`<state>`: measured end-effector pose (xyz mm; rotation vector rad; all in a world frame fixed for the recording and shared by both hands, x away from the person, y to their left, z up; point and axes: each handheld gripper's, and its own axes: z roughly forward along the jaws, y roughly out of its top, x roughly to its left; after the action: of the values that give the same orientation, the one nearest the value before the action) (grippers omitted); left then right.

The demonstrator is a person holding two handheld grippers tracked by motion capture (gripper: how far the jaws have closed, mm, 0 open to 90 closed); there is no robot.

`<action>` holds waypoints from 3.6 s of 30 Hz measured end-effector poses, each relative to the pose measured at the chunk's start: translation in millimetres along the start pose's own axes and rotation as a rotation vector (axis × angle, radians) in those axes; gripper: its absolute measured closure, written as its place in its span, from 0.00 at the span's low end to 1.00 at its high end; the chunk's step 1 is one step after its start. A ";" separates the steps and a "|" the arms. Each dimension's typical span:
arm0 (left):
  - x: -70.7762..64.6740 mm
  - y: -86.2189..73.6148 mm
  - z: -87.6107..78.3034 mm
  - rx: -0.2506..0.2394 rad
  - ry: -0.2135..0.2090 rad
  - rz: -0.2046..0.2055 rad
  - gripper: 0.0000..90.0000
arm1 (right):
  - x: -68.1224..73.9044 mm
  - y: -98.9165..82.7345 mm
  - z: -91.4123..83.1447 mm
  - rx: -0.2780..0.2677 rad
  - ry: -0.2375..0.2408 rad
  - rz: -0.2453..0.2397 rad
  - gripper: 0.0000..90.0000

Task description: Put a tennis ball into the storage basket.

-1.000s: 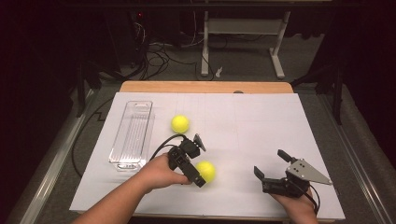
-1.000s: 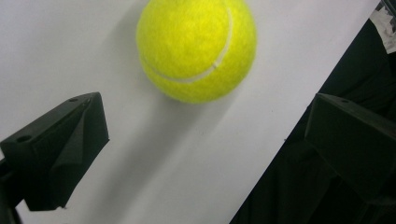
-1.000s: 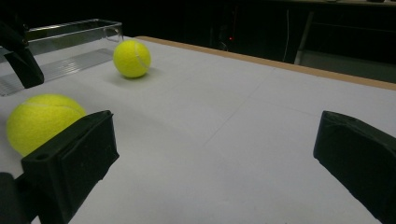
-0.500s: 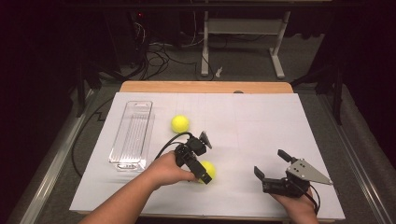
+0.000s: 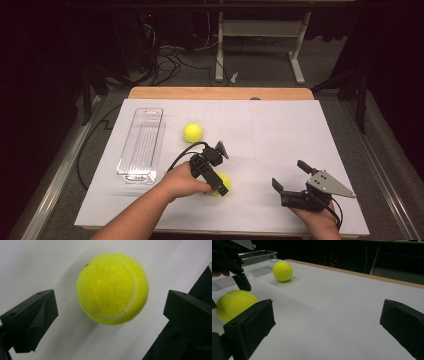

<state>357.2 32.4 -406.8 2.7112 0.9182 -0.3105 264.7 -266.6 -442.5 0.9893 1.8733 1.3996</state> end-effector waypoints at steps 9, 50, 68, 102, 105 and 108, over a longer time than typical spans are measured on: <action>0.1 3.3 7.8 0.010 0.017 0.001 0.01 | 0.0 0.1 -0.2 -0.001 0.000 0.000 0.00; 0.8 -0.8 -0.2 0.026 -0.010 0.005 0.30 | 0.2 -0.3 0.2 0.001 -0.001 -0.002 0.00; 4.6 -14.7 -32.9 0.078 0.021 -0.008 0.30 | 0.9 -0.4 0.2 0.004 -0.002 0.000 0.00; 29.9 -44.0 -79.6 0.060 0.050 -0.078 0.30 | 1.8 -0.5 0.5 0.004 -0.003 -0.002 0.00; 30.5 -45.4 -81.5 0.062 0.048 -0.080 0.30 | 2.0 -0.5 0.8 0.005 -0.003 -0.003 0.00; 33.0 -46.7 -85.5 0.063 0.048 -0.081 0.30 | 2.2 -0.5 0.9 0.006 -0.002 -0.002 0.00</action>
<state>364.0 113.4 -343.7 2.7541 1.0508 -0.2958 264.1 -264.4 -443.3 0.9904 1.8773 1.3923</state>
